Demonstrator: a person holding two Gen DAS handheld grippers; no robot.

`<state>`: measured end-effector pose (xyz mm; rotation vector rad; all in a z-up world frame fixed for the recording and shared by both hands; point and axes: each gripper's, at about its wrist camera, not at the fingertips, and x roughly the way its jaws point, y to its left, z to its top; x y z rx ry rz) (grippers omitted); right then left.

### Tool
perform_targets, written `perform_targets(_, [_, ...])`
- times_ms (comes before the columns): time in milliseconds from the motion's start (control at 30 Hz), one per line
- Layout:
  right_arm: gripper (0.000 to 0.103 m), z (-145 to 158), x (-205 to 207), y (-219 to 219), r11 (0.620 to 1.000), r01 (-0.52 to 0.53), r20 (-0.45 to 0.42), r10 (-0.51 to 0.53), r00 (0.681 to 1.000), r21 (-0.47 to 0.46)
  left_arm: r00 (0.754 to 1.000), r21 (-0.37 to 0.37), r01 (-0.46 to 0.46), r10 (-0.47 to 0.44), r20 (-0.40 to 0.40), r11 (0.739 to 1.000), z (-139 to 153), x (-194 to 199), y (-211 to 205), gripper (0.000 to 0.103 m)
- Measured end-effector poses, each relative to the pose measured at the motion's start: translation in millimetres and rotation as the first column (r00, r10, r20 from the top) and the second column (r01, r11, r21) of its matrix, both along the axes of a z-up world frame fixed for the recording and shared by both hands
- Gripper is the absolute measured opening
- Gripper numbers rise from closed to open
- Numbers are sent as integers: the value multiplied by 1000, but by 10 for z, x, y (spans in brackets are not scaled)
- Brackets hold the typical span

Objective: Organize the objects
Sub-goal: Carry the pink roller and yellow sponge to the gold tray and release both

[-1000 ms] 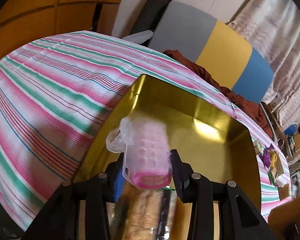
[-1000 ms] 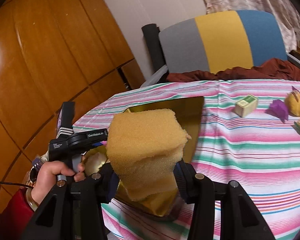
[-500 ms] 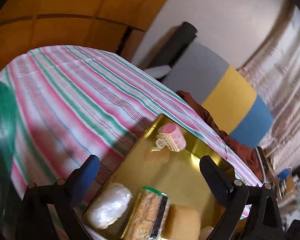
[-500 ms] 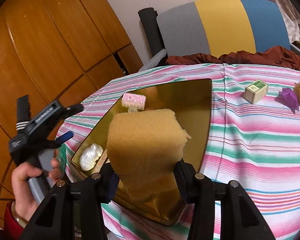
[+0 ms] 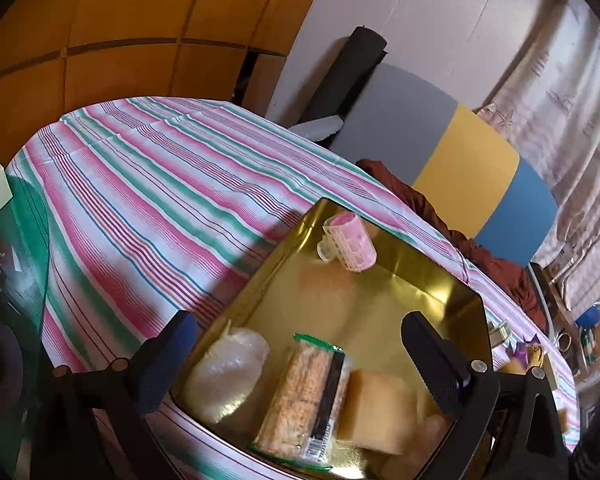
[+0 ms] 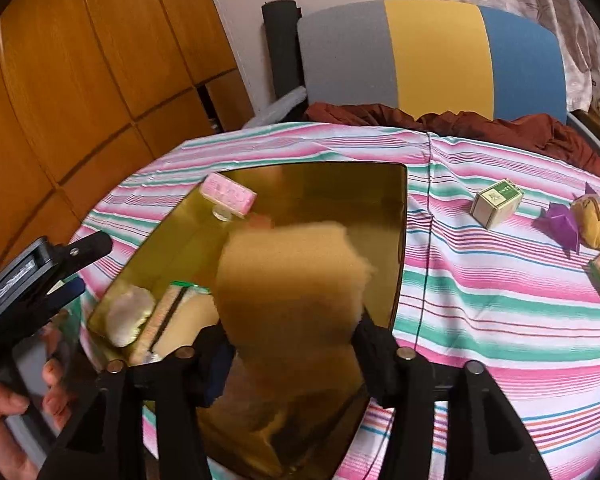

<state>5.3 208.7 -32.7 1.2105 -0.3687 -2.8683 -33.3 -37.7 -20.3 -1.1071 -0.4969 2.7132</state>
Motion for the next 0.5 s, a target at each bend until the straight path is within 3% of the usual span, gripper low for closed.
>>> perform_targets(67, [73, 42, -18, -13, 999, 19, -16, -19, 1000, 28, 1000, -1, 7, -7, -1, 1000, 6, 11, 21, 103])
perform_targets(167, [80, 136, 56, 65, 999, 46, -71, -46, 996, -8, 1000, -7, 10, -10, -10, 1000, 37, 31, 36, 103])
perform_targets(500, [80, 127, 378, 505, 975, 167, -99, -182, 978, -146, 999, -10, 41, -41, 2, 999, 29, 104, 172, 103])
